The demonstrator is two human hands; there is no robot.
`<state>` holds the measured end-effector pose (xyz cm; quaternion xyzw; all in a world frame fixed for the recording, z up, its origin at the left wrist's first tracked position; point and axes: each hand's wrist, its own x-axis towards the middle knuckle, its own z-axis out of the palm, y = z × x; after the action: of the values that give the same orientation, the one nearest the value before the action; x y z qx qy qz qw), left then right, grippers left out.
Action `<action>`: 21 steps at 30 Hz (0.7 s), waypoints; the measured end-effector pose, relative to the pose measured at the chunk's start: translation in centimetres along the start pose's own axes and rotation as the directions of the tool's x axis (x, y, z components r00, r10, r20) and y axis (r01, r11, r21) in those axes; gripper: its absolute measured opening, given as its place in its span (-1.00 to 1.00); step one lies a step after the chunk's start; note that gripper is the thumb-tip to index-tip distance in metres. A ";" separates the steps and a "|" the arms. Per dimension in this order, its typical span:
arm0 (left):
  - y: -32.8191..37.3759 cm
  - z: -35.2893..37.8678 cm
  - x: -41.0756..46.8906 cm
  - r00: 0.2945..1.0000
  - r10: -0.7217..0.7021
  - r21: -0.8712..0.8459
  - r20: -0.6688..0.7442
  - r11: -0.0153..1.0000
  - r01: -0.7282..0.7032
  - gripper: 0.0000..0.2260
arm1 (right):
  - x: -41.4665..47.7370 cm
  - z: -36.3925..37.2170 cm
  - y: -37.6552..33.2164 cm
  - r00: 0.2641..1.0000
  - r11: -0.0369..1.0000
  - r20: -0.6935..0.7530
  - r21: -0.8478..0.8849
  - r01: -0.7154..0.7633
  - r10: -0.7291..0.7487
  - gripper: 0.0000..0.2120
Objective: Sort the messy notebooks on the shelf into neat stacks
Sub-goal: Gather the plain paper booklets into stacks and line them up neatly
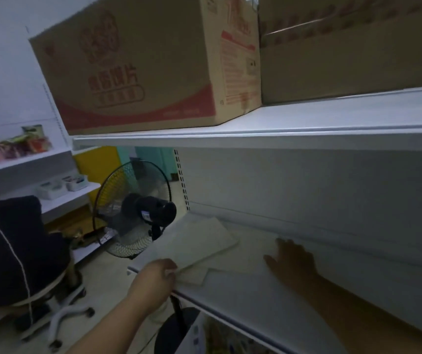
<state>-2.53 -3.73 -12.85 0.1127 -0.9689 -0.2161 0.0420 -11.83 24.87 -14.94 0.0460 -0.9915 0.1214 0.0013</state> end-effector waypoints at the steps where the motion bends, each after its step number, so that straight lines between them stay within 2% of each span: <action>1: -0.4 -0.4 0.9 1.000 -0.008 0.010 -0.011 1.000 0.008 -0.74 | 1.4 -0.1 -0.1 1.000 1.000 0.010 0.001 -0.028 0.028 -0.39; 4: -1.9 -1.0 3.5 0.999 -0.048 0.012 -0.025 0.999 0.048 -0.67 | 5.0 -0.3 -0.5 0.998 0.999 0.057 0.039 -0.032 0.030 -0.27; 9: -2.9 -1.8 7.0 0.991 -0.128 0.024 0.028 0.992 0.127 -0.51 | 7.7 -0.6 0.1 0.993 0.997 0.116 0.073 -0.003 -0.006 -0.10; 12: -3.2 -2.2 9.1 0.992 -0.109 -0.005 0.070 0.994 0.110 -0.44 | 8.6 -1.0 0.5 0.990 0.996 0.143 0.084 -0.015 0.003 -0.08; 15: -3.4 -2.4 10.9 0.989 -0.069 0.047 0.134 0.997 0.063 -0.43 | 9.3 -1.1 0.3 0.994 0.978 0.100 0.199 -0.061 0.041 -0.18; 18: -3.8 -2.9 12.0 0.993 -0.054 0.125 0.109 0.991 0.040 -0.47 | 9.2 -1.2 -0.2 0.994 0.874 0.101 0.477 -0.088 0.045 -0.44; 20: -4.8 -3.6 12.8 0.994 -0.056 0.047 0.090 0.998 0.052 -0.55 | 8.3 -2.0 0.0 0.987 0.719 0.159 0.683 -0.131 0.029 -0.60; 21: -5.4 -4.0 13.2 0.991 -0.071 -0.052 0.113 0.996 0.077 -0.61 | 7.9 -2.5 0.5 0.984 0.609 0.176 0.778 -0.152 0.020 -0.60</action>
<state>-13.73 -13.22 -11.16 0.1351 -0.9585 -0.2505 -0.0168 -19.76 25.20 -12.53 0.0031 -0.8353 0.5408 -0.0993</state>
